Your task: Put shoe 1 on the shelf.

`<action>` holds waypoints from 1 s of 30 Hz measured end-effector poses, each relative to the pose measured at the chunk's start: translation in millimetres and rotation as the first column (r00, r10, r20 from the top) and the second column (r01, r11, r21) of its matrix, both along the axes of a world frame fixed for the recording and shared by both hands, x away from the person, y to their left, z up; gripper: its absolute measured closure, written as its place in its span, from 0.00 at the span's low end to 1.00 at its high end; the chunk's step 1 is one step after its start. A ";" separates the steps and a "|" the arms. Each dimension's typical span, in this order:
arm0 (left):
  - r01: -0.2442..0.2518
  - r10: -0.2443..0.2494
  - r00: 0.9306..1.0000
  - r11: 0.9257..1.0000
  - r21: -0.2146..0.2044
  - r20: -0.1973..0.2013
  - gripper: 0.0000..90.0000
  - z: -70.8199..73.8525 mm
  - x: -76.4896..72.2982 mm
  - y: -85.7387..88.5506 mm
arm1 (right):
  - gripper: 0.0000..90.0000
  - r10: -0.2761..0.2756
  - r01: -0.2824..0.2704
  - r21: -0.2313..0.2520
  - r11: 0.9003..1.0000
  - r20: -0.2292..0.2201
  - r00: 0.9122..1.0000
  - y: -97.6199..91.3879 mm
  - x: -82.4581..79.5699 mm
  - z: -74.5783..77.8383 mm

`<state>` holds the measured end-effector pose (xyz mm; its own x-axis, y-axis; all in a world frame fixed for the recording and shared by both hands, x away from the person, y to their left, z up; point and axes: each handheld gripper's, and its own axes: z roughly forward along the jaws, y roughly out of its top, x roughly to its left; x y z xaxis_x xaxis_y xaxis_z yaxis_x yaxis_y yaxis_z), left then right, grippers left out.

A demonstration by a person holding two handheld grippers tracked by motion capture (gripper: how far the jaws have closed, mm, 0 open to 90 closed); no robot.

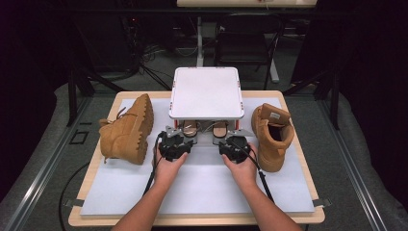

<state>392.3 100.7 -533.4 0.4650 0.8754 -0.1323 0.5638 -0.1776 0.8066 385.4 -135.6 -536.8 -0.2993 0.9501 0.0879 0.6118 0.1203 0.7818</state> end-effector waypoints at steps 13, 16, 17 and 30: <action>0.026 -0.027 0.998 0.999 -0.028 -0.048 0.64 9.7 -36.5 36.4 | 0.70 0.096 -0.096 -0.045 0.994 -0.005 0.995 -19.4 -39.0 17.6; 0.027 -0.030 0.998 0.998 -0.053 -0.057 0.64 9.0 -43.2 45.8 | 0.64 0.092 -0.092 -0.054 0.994 -0.004 0.996 -24.1 -48.1 17.8; 0.033 -0.037 0.997 0.998 -0.060 -0.061 0.64 9.6 -46.5 49.9 | 0.64 0.093 -0.093 -0.055 0.994 0.000 0.996 -25.1 -50.1 17.9; 0.049 -0.051 0.998 0.998 -0.039 -0.033 0.57 10.0 -73.7 78.9 | 0.68 0.131 -0.130 -0.026 0.991 0.058 0.990 -47.1 -92.6 19.6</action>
